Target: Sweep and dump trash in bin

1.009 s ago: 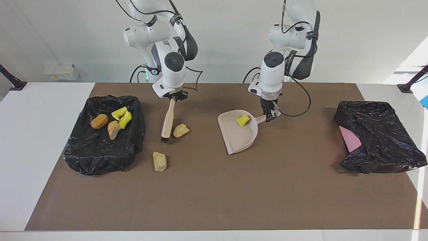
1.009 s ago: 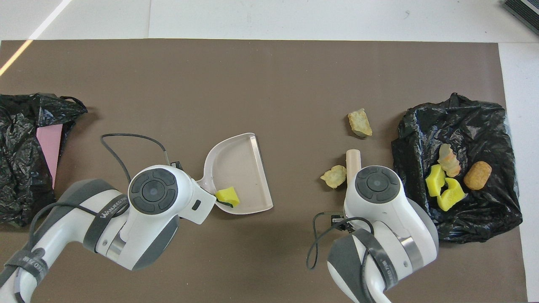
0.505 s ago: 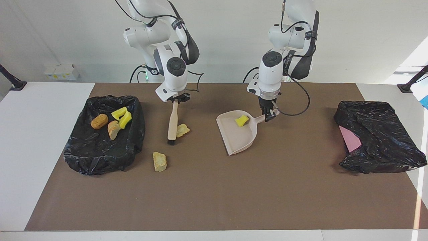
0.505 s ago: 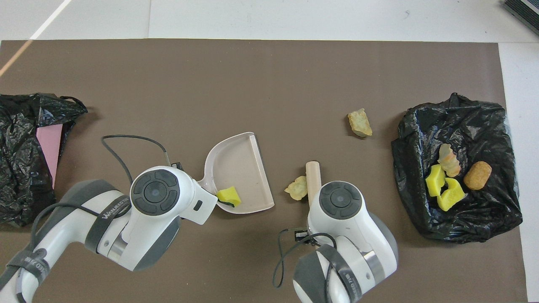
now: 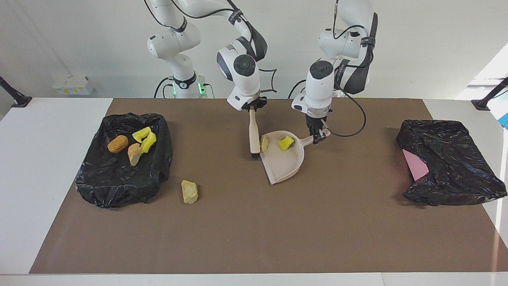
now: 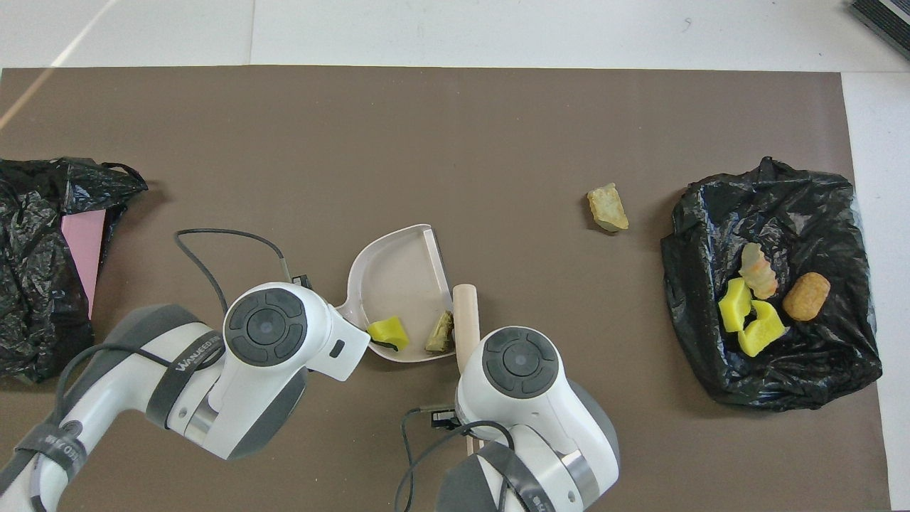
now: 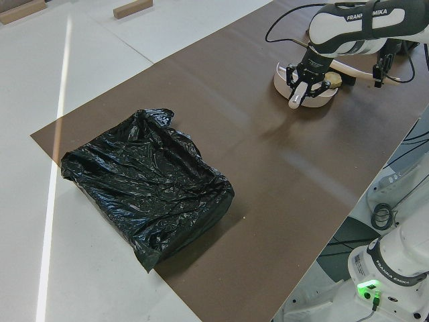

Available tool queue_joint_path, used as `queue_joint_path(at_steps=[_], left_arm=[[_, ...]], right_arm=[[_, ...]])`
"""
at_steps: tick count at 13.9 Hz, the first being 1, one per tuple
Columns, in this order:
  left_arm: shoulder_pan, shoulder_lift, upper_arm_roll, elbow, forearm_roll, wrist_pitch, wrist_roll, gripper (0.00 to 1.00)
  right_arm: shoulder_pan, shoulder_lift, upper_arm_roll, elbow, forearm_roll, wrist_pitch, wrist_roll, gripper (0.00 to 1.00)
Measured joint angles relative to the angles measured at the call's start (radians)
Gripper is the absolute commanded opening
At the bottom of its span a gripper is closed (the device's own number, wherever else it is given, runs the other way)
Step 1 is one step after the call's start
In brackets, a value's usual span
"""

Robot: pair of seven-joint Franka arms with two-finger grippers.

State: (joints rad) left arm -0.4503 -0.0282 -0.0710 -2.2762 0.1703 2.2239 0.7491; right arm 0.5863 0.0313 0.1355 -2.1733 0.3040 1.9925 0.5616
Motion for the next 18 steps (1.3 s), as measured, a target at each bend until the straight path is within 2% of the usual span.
queue_joint_path(at_steps=[5,9,14,18], left_arm=[[0.001,0.001,0.003,0.0,-0.04,0.01,0.016,0.0],[0.051,0.009,0.009,0.0,-0.125,0.029,0.123,0.0],[0.115,0.023,0.014,0.0,-0.207,0.076,0.243,0.0],[0.163,0.025,0.014,0.0,-0.335,0.118,0.36,0.0]], right_arm=[[0.021,0.032,-0.002,0.106,-0.007,-0.028,0.076,0.0],[-0.014,0.034,-0.013,0.179,-0.131,-0.111,0.079,0.0],[-0.192,0.107,-0.017,0.237,-0.334,-0.12,0.035,0.0],[-0.316,0.209,-0.02,0.373,-0.492,-0.196,-0.1,0.0]])
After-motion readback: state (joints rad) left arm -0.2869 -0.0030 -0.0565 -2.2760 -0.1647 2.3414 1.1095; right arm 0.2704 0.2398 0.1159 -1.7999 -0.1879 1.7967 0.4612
